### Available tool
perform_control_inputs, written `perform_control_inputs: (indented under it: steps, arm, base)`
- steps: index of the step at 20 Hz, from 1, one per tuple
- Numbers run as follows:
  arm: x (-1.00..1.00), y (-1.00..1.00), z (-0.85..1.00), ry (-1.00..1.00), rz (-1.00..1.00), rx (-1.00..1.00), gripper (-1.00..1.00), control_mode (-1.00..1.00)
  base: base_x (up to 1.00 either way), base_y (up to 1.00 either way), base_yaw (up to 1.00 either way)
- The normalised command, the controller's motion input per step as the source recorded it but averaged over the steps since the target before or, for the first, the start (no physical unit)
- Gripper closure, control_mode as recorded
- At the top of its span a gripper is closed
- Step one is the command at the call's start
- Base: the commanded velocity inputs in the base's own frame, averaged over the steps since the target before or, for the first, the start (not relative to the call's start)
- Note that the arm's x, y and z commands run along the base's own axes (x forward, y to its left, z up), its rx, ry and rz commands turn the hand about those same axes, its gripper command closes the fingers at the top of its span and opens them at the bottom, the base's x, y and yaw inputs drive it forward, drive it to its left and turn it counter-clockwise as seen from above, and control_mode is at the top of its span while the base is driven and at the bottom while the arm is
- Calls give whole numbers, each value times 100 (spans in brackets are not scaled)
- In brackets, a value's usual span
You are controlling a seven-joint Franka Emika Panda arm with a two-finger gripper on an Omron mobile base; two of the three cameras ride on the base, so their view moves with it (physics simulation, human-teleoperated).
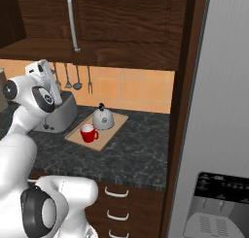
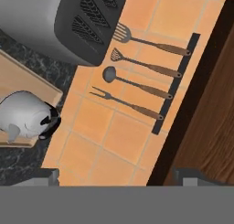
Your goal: Pick the kettle from the counter and place it on the tray. Then pick the mug from the cabinet and place it on the tray. Then close the cabinet doors.
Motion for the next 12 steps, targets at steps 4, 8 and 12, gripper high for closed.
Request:
perform_control_inputs:
  steps: [4,8,12]
  arm:
    - [-57,0,-11,0,-8,-2,-100,-100]
    - [-34,0,-22,0,-2,0,-100,-100]
    - [-29,0,-22,0,0,0,-100,-100]
  base:
    - [0,0,0]
    - [0,0,0]
    - [0,0,0]
